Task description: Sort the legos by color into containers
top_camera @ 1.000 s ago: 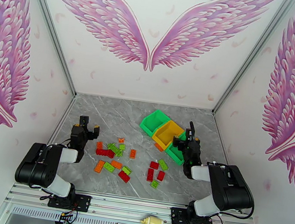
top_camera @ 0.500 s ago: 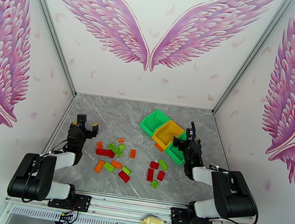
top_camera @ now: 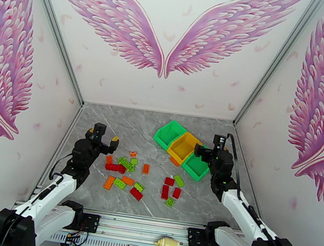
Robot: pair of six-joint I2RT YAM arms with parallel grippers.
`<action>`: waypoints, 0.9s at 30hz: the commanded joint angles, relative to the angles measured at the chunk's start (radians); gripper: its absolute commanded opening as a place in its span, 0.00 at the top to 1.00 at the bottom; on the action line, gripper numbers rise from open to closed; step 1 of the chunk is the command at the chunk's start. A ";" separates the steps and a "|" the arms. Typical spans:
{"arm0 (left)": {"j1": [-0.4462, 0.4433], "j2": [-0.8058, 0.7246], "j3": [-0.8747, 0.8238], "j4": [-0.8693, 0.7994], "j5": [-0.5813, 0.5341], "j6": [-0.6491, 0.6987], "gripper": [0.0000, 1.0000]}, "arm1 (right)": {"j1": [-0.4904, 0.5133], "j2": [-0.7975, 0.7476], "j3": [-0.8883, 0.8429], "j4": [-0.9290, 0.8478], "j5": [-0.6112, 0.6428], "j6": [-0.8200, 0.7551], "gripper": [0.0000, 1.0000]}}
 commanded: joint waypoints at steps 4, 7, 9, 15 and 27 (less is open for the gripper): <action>-0.236 -0.007 0.083 -0.175 0.049 -0.003 0.01 | -0.003 -0.080 0.059 -0.390 -0.023 0.170 0.02; -0.361 0.017 0.087 -0.163 0.005 -0.016 0.01 | -0.003 -0.105 0.068 -0.484 0.018 0.239 0.02; -0.440 0.041 0.093 -0.148 -0.017 -0.023 0.01 | -0.004 -0.116 0.060 -0.521 0.042 0.294 0.01; -0.599 0.154 0.106 -0.043 -0.044 -0.056 0.01 | -0.003 -0.062 0.073 -0.623 0.067 0.346 0.02; -0.713 0.294 0.143 0.041 -0.046 -0.111 0.01 | -0.005 0.162 0.148 -0.652 0.045 0.445 0.01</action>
